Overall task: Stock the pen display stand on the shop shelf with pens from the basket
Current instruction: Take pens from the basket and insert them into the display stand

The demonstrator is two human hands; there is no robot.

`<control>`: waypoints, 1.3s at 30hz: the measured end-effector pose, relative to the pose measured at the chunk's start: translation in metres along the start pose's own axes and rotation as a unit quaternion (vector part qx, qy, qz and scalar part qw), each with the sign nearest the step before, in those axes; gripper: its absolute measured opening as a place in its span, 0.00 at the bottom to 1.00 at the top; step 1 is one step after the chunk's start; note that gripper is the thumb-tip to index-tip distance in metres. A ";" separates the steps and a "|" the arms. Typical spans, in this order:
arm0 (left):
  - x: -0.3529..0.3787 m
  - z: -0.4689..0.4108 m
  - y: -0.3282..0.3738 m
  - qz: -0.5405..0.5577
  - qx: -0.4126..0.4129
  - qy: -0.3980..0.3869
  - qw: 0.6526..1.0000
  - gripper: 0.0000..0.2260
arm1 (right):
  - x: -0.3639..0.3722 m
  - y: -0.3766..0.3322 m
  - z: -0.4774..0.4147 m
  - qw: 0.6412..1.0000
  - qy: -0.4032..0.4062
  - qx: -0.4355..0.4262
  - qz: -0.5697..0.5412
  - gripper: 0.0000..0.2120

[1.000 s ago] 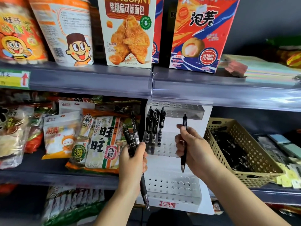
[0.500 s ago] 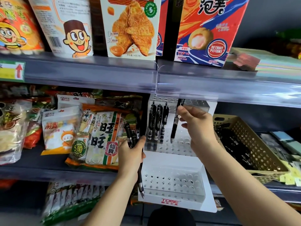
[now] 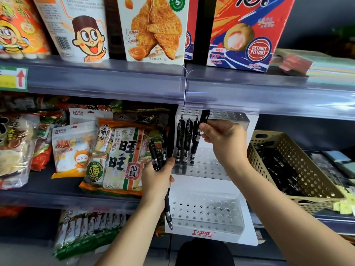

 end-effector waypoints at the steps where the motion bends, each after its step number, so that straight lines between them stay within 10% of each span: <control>1: 0.000 0.000 0.000 0.001 0.000 -0.001 1.000 0.09 | 0.001 -0.001 0.000 1.000 -0.005 -0.004 0.008 0.08; 39: -0.020 0.011 0.003 0.010 -0.017 -0.003 1.000 0.16 | -0.009 0.020 0.037 0.983 -0.078 -0.027 0.162 0.07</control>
Point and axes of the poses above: each hand's wrist, its own z-axis away from the middle knuckle, its own x-axis out of the palm, y = z × x, the point moved 9 cm from there along -z, towards the middle knuckle, and after that the axes turned 9 degrees about y, right-handed, at the moved point
